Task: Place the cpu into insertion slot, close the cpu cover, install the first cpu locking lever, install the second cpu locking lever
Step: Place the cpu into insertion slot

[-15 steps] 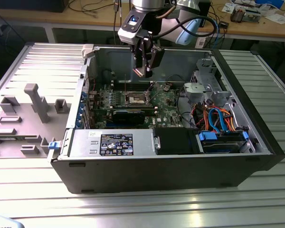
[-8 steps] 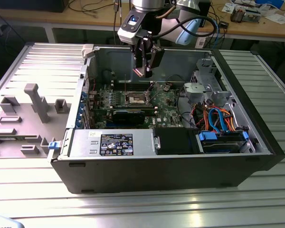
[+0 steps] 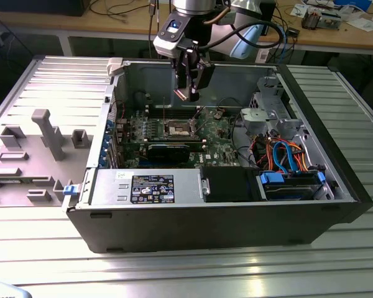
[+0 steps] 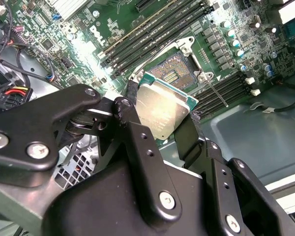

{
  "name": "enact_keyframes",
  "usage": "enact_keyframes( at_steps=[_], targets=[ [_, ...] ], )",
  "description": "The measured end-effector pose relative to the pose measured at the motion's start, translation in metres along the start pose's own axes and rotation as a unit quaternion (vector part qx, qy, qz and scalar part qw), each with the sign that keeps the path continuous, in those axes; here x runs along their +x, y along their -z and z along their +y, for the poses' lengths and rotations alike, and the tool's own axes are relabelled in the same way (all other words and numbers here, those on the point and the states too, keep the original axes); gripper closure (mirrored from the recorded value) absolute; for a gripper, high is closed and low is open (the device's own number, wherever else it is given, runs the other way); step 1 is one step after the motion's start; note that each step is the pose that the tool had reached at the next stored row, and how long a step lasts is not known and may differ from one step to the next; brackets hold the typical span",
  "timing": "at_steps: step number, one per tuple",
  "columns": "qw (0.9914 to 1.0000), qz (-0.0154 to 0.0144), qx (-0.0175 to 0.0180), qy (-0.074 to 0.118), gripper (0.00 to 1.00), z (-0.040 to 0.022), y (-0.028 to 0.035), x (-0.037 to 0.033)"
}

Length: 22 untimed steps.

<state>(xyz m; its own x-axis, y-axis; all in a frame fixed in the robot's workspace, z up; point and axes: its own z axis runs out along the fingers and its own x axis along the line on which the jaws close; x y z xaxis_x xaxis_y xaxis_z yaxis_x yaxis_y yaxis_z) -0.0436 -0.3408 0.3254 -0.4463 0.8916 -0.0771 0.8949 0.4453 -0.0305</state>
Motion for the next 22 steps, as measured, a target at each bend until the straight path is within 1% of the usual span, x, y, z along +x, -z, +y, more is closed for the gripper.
enact_keyframes(
  at_steps=[22],
  targets=[
    [0.9999,0.0003,0.0011,-0.014,0.45,0.0,0.0,0.0]
  ],
)
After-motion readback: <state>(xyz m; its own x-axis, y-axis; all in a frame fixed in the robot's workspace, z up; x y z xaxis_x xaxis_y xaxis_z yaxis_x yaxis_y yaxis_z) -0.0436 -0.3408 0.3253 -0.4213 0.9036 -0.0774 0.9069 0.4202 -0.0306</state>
